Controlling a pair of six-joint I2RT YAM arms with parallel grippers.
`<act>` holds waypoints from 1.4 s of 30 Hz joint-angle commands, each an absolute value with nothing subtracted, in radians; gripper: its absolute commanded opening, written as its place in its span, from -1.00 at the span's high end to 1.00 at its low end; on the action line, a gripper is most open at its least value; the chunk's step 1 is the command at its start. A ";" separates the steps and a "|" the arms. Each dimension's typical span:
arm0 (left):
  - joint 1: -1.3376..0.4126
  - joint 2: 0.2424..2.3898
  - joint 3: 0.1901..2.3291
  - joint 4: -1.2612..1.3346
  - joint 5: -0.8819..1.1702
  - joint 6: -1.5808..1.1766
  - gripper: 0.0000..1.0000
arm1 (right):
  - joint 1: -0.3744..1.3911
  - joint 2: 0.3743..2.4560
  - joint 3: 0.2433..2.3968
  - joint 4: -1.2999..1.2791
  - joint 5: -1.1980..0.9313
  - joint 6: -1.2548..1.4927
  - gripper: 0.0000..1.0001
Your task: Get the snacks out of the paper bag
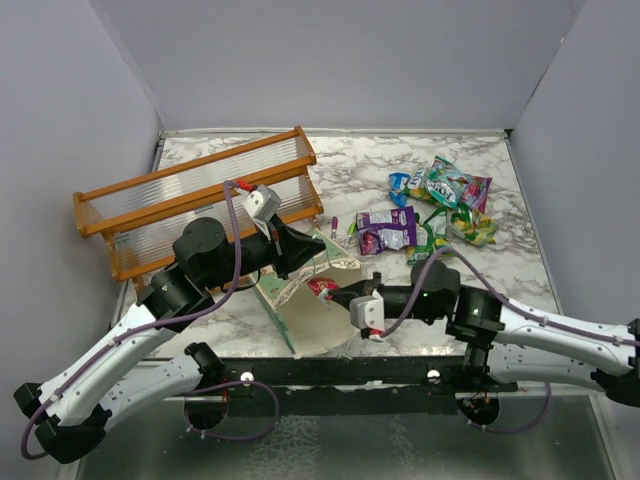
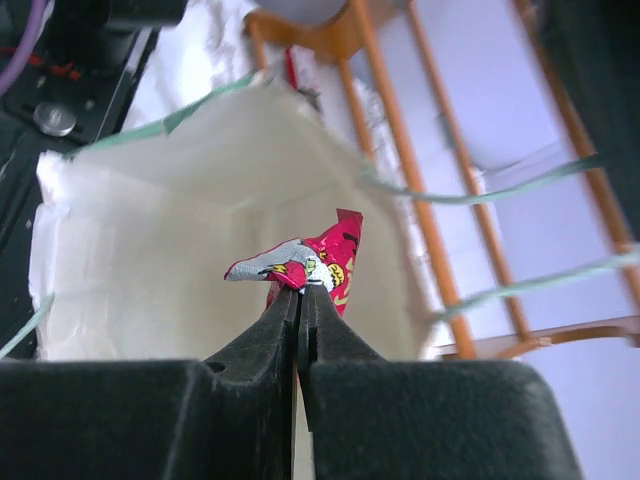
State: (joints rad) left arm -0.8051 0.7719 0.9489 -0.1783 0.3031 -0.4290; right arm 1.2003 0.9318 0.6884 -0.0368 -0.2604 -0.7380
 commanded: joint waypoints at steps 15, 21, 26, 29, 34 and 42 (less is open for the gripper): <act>-0.804 0.723 1.015 -0.263 0.003 -0.439 1.00 | 1.198 0.607 0.946 -0.284 0.149 -0.751 0.98; -0.804 0.745 1.065 -0.263 0.060 -0.432 1.00 | 1.198 0.729 0.801 0.301 0.809 -0.762 0.98; -0.804 0.785 1.147 -0.252 0.078 -0.415 1.00 | 0.988 0.814 0.751 0.366 0.709 -0.560 0.97; -0.804 0.819 1.180 -0.207 0.111 -0.426 1.00 | 0.777 0.922 0.811 0.199 0.625 -0.278 0.98; -0.805 0.882 1.189 -0.059 0.203 -0.472 1.00 | 0.550 1.129 0.936 -0.075 0.505 0.081 0.98; -0.804 1.014 1.205 0.166 0.371 -0.616 1.00 | 0.393 1.238 0.914 -0.109 0.328 0.224 0.98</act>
